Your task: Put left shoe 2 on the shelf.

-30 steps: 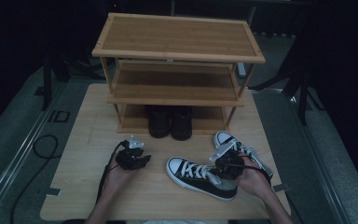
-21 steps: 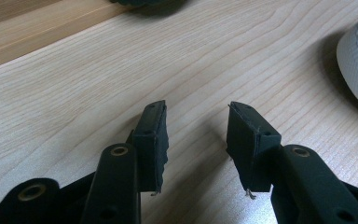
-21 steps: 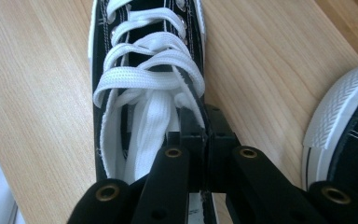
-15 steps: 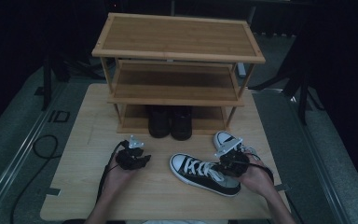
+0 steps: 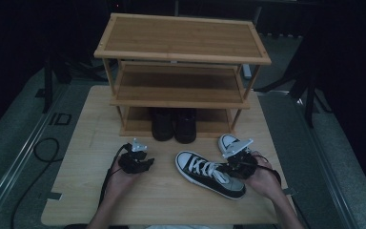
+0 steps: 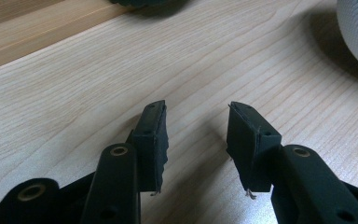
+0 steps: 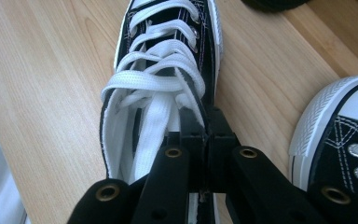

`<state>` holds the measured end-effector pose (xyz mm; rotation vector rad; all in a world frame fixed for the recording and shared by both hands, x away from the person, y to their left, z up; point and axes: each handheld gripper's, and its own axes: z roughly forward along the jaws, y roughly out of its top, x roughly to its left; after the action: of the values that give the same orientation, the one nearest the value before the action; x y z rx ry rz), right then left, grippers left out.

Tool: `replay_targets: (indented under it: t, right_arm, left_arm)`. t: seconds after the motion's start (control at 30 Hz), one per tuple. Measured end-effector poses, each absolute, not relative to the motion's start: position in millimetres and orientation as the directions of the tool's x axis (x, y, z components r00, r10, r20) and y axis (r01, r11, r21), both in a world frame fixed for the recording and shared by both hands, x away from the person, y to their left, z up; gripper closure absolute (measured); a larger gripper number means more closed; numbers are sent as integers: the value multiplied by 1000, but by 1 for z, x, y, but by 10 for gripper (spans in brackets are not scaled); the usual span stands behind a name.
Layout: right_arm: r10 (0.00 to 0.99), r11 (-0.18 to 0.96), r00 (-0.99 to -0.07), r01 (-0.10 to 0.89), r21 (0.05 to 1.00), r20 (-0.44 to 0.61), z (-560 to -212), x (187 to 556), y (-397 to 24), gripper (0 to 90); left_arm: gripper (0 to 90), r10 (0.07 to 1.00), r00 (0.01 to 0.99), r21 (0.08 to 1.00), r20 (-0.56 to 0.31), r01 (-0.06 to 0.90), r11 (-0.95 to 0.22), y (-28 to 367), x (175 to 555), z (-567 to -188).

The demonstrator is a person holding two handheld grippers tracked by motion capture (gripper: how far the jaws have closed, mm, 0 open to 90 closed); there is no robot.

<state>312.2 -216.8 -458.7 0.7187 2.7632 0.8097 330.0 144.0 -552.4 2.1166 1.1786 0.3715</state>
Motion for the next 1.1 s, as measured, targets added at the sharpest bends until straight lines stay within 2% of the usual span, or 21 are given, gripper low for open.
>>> replay_targets:
  t: [1.1]
  right_arm:
    - [472,684,-881,369,629,4,-411,334,-227,888]
  left_arm:
    - [576,834,548,679,-72,639,-361,143,329,-552]
